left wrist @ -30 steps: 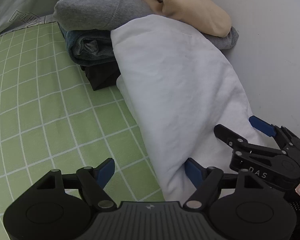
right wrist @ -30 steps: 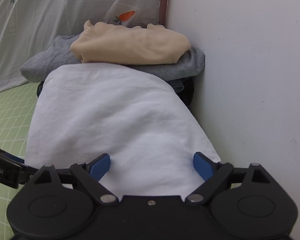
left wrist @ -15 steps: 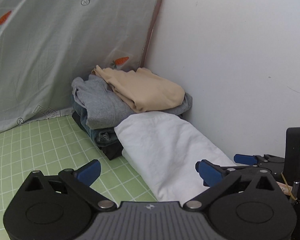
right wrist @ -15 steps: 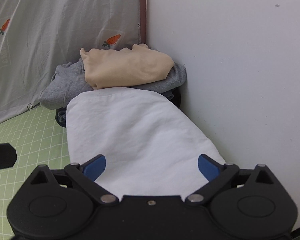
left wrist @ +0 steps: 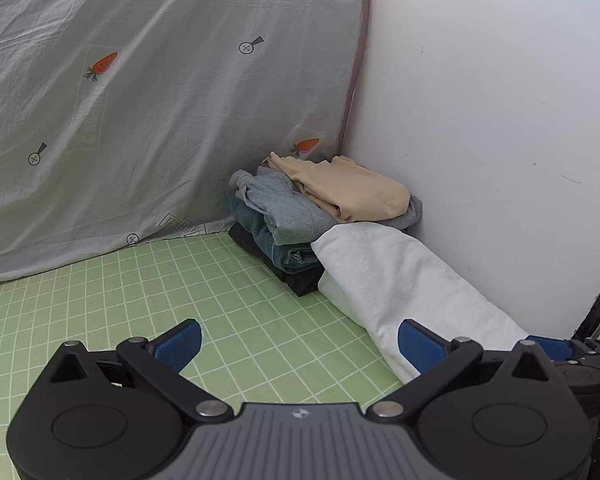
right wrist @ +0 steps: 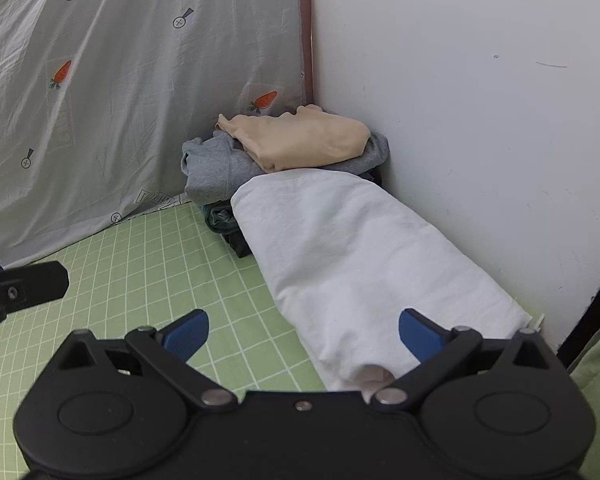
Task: Fold clothes
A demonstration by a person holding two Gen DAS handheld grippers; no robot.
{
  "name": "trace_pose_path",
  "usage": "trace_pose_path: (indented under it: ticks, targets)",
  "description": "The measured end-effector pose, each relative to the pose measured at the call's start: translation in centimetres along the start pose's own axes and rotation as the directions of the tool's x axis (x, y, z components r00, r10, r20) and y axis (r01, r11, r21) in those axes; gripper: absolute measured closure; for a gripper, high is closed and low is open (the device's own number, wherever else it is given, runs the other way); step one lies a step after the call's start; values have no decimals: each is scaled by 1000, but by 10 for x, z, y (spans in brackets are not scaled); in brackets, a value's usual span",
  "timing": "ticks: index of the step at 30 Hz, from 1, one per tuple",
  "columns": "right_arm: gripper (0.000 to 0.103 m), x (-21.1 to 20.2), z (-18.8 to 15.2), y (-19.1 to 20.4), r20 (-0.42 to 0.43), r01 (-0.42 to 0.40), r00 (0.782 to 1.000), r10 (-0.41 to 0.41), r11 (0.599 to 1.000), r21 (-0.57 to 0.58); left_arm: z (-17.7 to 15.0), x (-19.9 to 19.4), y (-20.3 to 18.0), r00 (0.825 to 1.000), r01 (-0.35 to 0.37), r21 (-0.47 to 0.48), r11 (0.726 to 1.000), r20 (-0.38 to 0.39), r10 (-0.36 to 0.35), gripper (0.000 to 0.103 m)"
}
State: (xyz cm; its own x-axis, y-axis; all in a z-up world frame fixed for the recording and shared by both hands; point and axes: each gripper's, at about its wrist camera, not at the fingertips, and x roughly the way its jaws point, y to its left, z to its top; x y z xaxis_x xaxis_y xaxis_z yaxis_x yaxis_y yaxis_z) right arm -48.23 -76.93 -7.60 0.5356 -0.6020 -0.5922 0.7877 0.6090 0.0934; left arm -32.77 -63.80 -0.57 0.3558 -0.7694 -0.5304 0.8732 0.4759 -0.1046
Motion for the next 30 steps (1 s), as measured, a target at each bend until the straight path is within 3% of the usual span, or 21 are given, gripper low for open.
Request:
trace_pose_path:
  ticks: [4,14,30]
  targets:
    - [1,-24,-18,19,-21,-3,1000,3,1000,-30,-16,-20,13,999,25,-14,1000,-41,-26,0]
    - [1,-66,-44,38,-16,26,1000,-27,1000,-13,-44,-64,24,998,43,31,999,-57,-41,0]
    - [1,-99,-65,46,-3,72,997,-72,997,17,-59,-87,26,996,67,74,995,-66,-62,0]
